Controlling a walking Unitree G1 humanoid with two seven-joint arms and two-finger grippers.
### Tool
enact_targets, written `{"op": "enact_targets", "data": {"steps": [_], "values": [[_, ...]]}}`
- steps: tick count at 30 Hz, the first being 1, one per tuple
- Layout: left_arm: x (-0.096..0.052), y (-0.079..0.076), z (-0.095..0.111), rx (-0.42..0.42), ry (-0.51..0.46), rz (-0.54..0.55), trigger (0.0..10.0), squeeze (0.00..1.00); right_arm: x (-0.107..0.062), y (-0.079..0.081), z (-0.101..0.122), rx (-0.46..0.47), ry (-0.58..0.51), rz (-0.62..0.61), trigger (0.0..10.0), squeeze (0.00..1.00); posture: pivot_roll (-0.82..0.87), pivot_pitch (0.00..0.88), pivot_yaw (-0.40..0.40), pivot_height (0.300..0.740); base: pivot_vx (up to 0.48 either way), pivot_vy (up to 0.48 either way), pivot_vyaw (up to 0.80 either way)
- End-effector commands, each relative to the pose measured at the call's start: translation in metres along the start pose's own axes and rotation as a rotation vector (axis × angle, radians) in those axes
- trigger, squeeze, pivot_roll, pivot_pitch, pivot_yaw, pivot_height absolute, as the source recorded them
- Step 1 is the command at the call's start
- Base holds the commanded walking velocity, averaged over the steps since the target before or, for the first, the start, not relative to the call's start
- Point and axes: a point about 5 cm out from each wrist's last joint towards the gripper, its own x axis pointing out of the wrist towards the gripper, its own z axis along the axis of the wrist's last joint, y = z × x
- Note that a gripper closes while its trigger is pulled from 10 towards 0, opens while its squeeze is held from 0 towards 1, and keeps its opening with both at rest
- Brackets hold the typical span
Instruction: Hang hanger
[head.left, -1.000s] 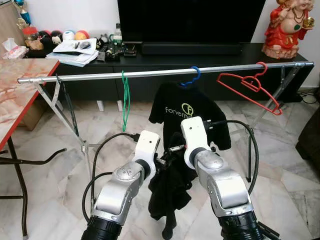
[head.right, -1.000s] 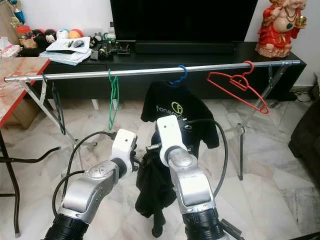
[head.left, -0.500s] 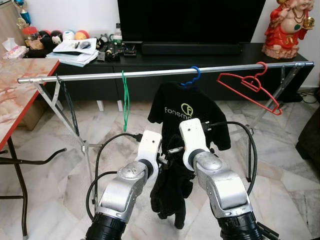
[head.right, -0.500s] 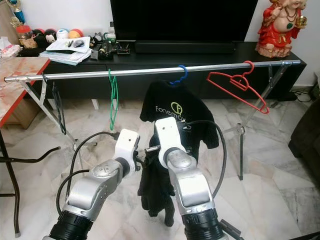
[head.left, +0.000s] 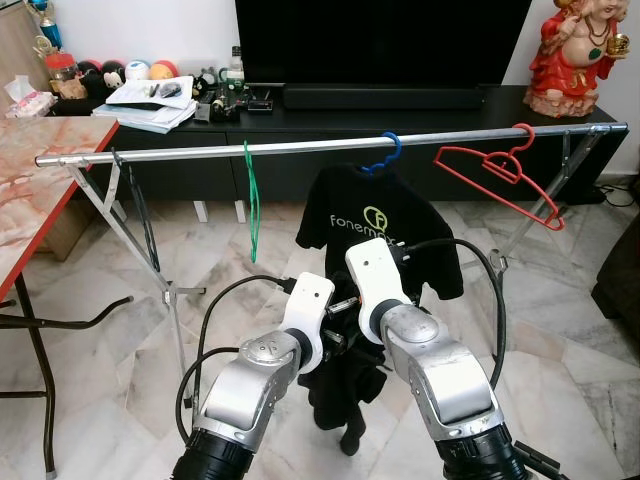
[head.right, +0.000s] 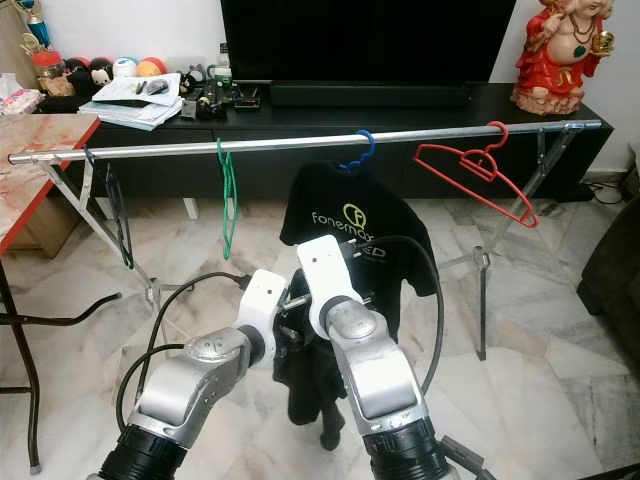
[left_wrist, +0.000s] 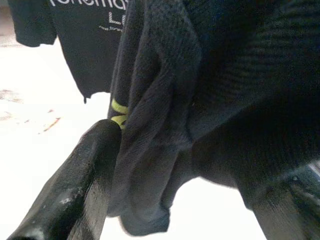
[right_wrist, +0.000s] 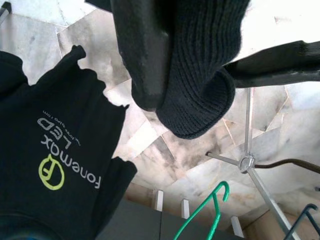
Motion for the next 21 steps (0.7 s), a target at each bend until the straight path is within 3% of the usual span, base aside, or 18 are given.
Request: {"op": "enact_targets", "data": {"steps": [1,6,10,11,12,13,14,15,21], "values": [[-0.001,-0.001,0.009,-0.013,-0.034,-0.002,10.0,0.00,-0.005,0.005,0.010,-0.039,-0.049,0.014,10.0,0.00,-0.06,0.082,0.001,0.740,0.000,0.000,0.00],[0.000,0.012,0.009,-0.038,-0.043,0.126,10.0,0.00,-0.005,0.004,0.010,-0.049,-0.048,0.008,10.0,0.00,-0.06,0.080,0.000,0.740,0.000,0.000,0.00],[-0.001,0.016,0.007,0.005,-0.023,0.136,10.0,0.00,-0.005,0.002,0.010,-0.052,-0.050,0.000,10.0,0.00,-0.06,0.075,-0.001,0.740,0.000,0.000,0.00],[-0.001,0.017,0.006,0.017,-0.016,0.139,8.9,0.00,-0.005,0.001,0.010,-0.051,-0.050,-0.002,10.0,0.00,-0.06,0.074,-0.001,0.740,0.000,0.000,0.00],[-0.001,0.018,0.005,0.019,-0.013,0.143,4.8,0.00,-0.005,0.001,0.010,-0.051,-0.050,-0.005,10.0,0.00,-0.06,0.074,-0.001,0.740,0.000,0.000,0.00],[-0.001,0.018,0.004,0.016,-0.014,0.145,2.7,0.00,-0.005,0.000,0.010,-0.050,-0.050,-0.009,10.0,0.00,-0.06,0.074,-0.001,0.740,0.000,0.000,0.00],[-0.001,0.018,0.004,0.013,-0.014,0.146,2.7,0.00,-0.005,0.000,0.010,-0.050,-0.050,-0.009,10.0,0.00,-0.06,0.074,-0.001,0.740,0.000,0.000,0.00],[-0.001,0.018,0.005,0.012,-0.017,0.146,0.0,0.00,-0.005,0.000,0.010,-0.050,-0.051,-0.009,10.0,0.00,-0.07,0.073,-0.001,0.740,0.000,0.000,0.00],[-0.001,0.016,0.005,0.015,-0.024,0.132,0.0,0.00,-0.005,0.001,0.010,-0.048,-0.051,-0.004,10.0,0.00,-0.07,0.076,-0.002,0.740,0.000,0.000,0.00]]}}
